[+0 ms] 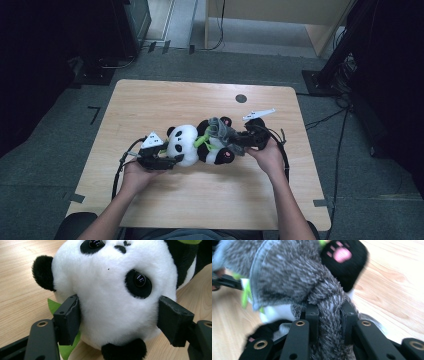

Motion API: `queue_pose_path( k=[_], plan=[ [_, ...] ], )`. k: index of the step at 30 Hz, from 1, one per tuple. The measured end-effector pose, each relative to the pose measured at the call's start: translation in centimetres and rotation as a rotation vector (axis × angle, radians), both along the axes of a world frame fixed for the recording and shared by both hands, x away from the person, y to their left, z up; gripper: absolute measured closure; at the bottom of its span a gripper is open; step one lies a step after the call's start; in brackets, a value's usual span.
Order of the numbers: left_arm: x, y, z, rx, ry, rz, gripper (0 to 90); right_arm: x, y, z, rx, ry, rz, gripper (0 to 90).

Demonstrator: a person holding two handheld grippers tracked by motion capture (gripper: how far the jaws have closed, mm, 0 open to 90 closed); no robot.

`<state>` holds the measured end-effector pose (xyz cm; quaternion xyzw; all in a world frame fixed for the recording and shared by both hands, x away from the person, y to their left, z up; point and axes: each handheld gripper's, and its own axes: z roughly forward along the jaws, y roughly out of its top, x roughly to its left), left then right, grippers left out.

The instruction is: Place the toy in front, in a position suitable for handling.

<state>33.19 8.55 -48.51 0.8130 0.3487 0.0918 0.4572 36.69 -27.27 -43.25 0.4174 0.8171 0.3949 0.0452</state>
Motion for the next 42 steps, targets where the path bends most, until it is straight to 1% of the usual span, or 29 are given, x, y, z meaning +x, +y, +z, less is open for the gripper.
queue_pose_path(
  k=[3,9,12,14,18,20,21,23,25,27,30,33,36,42],
  plan=[
    [0.1,0.1,0.0,-0.007,0.004,0.002,26.6,0.3,-0.8,-0.8,-0.018,0.03,-0.028,74.9],
    [0.2,0.1,0.0,-0.011,0.006,0.001,25.8,0.6,-1.8,-1.9,-0.024,0.069,-0.057,75.1],
    [0.2,0.1,0.0,-0.009,0.003,-0.001,25.4,0.7,-2.3,-2.1,-0.053,0.074,-0.073,75.1],
    [0.2,0.1,0.0,-0.009,0.002,-0.002,25.2,0.8,-2.6,-2.2,-0.059,0.081,-0.085,75.1],
    [0.2,0.2,0.0,-0.008,-0.001,-0.003,25.0,0.9,-3.8,-2.3,-0.063,0.102,-0.13,75.3],
    [0.2,0.2,-0.1,-0.008,-0.001,-0.003,24.9,0.9,-4.3,-2.2,-0.069,0.098,-0.152,75.4],
    [0.2,0.2,0.0,-0.009,0.001,-0.002,24.8,0.8,-4.6,-2.1,-0.06,0.099,-0.162,75.4],
    [0.2,0.2,0.0,-0.009,0.001,-0.003,24.6,0.7,-5.3,-1.8,-0.042,0.092,-0.191,75.5],
    [0.2,0.1,0.0,-0.008,0.001,-0.003,24.6,0.6,-5.8,-1.3,-0.017,0.085,-0.208,75.6],
    [0.2,0.1,0.0,-0.006,-0.001,-0.003,24.6,0.3,-6.1,-0.5,0.013,0.065,-0.22,75.9],
    [0.2,0.1,0.0,-0.005,-0.001,-0.003,24.5,-0.1,-5.9,0.9,0.022,0.033,-0.213,75.9],
    [0.2,0.1,0.0,-0.004,-0.001,-0.003,24.5,-0.6,-5.2,2.6,0.038,-0.01,-0.196,75.9],
    [0.2,0.1,0.0,-0.004,-0.001,-0.003,24.5,-1.0,-4.2,3.8,0.044,-0.041,-0.174,75.9],
    [0.2,0.1,0.0,-0.008,-0.001,0.001,24.5,-1.5,-1.4,5.7,0.052,-0.098,-0.105,75.9]
  ],
)
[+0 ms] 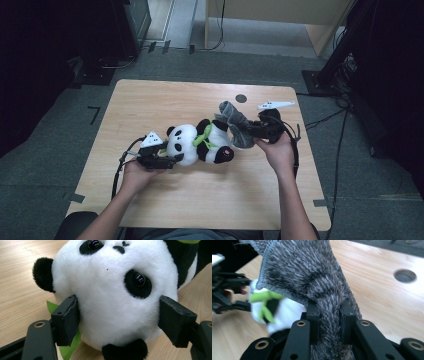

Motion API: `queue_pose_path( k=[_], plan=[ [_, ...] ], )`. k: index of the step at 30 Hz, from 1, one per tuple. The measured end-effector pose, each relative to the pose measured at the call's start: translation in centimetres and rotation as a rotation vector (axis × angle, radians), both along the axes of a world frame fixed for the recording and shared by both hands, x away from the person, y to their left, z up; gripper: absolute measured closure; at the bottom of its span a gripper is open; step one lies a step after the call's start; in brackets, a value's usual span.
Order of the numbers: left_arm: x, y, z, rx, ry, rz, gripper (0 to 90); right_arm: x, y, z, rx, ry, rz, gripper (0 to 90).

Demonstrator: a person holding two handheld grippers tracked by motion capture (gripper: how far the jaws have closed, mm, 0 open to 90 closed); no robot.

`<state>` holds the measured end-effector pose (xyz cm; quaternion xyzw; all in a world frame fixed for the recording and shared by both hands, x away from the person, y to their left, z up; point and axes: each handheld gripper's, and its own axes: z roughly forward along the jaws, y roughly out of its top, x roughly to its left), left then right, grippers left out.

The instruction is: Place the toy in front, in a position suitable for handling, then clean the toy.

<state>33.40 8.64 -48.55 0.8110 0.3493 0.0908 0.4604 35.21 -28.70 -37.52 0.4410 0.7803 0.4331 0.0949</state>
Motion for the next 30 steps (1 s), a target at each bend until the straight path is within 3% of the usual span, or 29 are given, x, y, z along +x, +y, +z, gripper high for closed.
queue_pose_path(
  k=[6,11,16,21,27,30],
  plan=[
    [-0.1,0.0,0.0,-0.003,-0.004,0.003,24.5,0.2,3.4,0.6,-0.005,-0.028,0.078,75.9],
    [-0.1,0.0,0.0,0.001,-0.005,-0.001,24.7,0.8,6.2,-1.1,-0.048,0.016,0.143,76.0],
    [-0.1,-0.1,0.0,0.01,-0.007,-0.001,25.1,1.4,7.4,-2.7,-0.055,0.067,0.166,76.2],
    [-0.1,-0.1,0.0,0.014,-0.004,0.0,25.5,1.5,7.0,-3.6,-0.015,0.073,0.16,76.9],
    [-0.2,-0.2,0.0,0.021,-0.014,-0.006,25.6,1.4,6.2,-3.7,-0.055,0.083,0.163,77.5],
    [-0.2,-0.2,0.0,0.017,-0.014,-0.006,25.6,1.6,5.2,-4.0,-0.042,0.11,0.155,77.3]
  ],
)
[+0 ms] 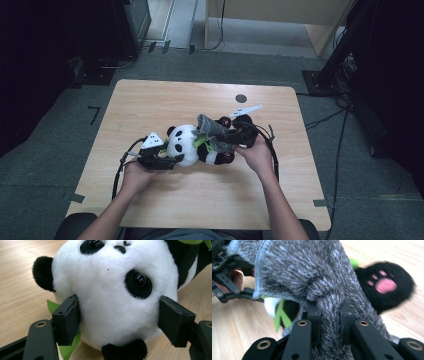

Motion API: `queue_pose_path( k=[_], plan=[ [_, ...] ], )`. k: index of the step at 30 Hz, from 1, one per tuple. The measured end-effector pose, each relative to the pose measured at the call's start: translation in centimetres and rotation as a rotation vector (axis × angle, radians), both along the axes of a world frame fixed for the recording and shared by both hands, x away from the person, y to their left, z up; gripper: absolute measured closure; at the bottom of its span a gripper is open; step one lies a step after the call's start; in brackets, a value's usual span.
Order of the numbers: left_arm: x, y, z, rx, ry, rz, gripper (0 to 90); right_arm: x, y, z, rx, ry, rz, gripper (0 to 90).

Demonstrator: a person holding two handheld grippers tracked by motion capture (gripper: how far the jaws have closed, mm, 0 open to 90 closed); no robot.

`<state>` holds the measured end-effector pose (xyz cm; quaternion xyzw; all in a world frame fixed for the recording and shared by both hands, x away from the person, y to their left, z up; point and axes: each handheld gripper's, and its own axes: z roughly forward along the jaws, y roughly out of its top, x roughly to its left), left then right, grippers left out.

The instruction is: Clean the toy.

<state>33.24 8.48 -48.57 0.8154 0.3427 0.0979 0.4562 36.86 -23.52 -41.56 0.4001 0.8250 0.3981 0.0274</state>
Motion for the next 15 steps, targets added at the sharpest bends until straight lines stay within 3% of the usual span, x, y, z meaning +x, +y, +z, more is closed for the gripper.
queue_pose_path(
  k=[6,9,15],
  plan=[
    [0.0,0.0,0.0,0.0,-0.004,-0.002,25.5,0.1,-1.9,-1.0,0.024,0.019,-0.019,77.1],
    [0.1,0.0,0.0,-0.012,0.003,0.002,25.5,0.1,-2.4,-1.4,-0.042,-0.013,-0.032,76.7],
    [0.3,0.1,0.0,-0.02,0.006,0.003,25.5,0.4,-3.9,-2.8,-0.012,0.031,-0.066,76.7]
  ],
)
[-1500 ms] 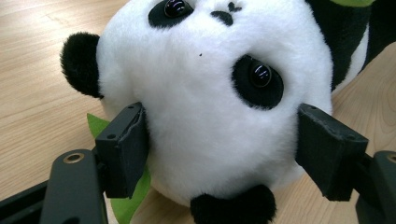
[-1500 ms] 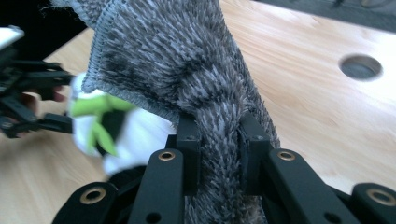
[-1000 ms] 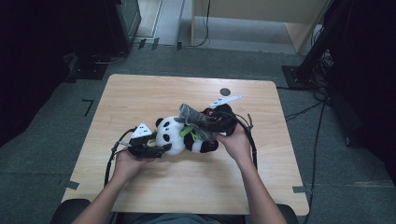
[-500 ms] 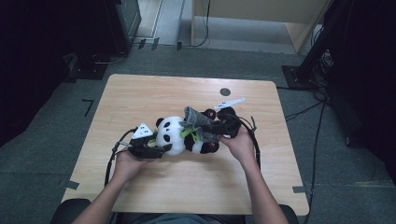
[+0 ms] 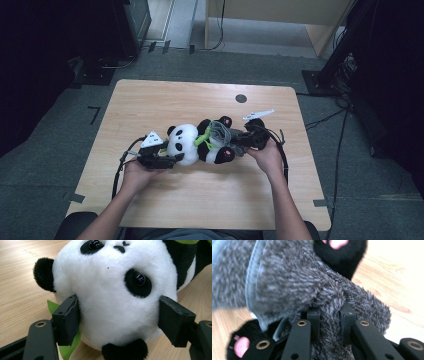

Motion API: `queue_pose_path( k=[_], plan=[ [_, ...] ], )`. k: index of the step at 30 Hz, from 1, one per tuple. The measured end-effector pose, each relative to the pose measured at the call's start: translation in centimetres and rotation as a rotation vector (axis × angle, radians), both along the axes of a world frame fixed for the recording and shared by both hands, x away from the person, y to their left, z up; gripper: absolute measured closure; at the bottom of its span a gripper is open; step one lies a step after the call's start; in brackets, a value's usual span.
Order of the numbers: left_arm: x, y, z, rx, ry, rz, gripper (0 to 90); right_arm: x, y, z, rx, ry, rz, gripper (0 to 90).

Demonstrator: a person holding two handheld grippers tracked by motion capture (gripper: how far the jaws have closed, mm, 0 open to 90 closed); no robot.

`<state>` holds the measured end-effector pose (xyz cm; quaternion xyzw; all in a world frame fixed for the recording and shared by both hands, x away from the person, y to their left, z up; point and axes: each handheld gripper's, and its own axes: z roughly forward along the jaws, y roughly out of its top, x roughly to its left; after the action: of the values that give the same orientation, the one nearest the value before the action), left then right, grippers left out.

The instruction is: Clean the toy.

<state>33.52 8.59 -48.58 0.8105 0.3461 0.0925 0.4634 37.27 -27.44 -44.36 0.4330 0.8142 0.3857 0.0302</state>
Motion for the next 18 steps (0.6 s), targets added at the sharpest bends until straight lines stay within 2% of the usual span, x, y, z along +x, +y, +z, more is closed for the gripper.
queue_pose_path(
  k=[5,12,18],
  plan=[
    [0.2,0.1,0.0,-0.008,0.004,0.0,25.4,0.0,-0.6,-0.6,-0.023,-0.005,-0.011,76.6],
    [0.2,0.1,0.0,-0.006,0.005,0.0,25.4,0.1,-1.7,-1.6,-0.058,0.03,-0.043,76.4],
    [0.2,0.2,0.0,-0.005,0.008,-0.001,25.4,0.2,-3.3,-1.9,-0.088,0.055,-0.114,76.3]
  ],
)
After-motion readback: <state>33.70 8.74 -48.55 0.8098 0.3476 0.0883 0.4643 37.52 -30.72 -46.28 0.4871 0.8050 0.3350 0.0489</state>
